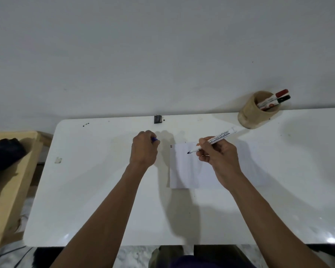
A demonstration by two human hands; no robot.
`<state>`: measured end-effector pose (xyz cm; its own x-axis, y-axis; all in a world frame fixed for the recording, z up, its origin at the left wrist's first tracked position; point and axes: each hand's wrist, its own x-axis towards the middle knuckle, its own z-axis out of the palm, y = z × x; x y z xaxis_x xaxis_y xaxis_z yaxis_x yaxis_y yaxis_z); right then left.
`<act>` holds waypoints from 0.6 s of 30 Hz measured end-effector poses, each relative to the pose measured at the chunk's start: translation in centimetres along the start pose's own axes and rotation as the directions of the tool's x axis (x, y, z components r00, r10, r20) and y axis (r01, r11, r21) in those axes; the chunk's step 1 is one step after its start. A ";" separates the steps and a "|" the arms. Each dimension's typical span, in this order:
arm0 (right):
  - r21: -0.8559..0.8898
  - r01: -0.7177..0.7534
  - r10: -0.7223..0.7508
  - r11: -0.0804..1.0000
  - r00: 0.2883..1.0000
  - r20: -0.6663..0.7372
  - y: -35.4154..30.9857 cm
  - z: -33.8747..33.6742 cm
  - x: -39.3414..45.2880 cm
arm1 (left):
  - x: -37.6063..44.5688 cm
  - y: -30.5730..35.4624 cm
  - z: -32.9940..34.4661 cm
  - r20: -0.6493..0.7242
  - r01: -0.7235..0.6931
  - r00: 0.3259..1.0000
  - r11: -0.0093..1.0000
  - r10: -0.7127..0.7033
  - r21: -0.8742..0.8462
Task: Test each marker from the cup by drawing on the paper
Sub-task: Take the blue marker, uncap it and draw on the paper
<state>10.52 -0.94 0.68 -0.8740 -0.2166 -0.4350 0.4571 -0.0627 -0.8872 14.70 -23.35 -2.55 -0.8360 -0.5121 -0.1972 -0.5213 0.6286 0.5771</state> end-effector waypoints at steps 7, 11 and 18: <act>-0.041 -0.016 0.016 0.999 1.000 -0.017 0.2 -0.2 0.4 | 1.5 0.1 0.4 0.064 0.039 0.997 0.999 -0.041 0.038; -0.044 -0.004 0.003 0.999 1.000 -0.023 0.1 0.0 0.2 | 1.4 0.3 0.2 0.077 0.050 0.996 0.999 -0.052 0.018; -0.017 0.053 -0.053 0.998 0.998 -0.037 -0.2 0.7 -0.8 | -3.3 -0.2 -0.6 -0.178 0.044 0.982 0.994 -0.061 -0.099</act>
<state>11.26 -1.46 1.36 -0.9026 -0.1771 -0.3924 0.4074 -0.0572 -0.9114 17.65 -22.10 -1.56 -0.7589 -0.6452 -0.0877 -0.5376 0.5449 0.6434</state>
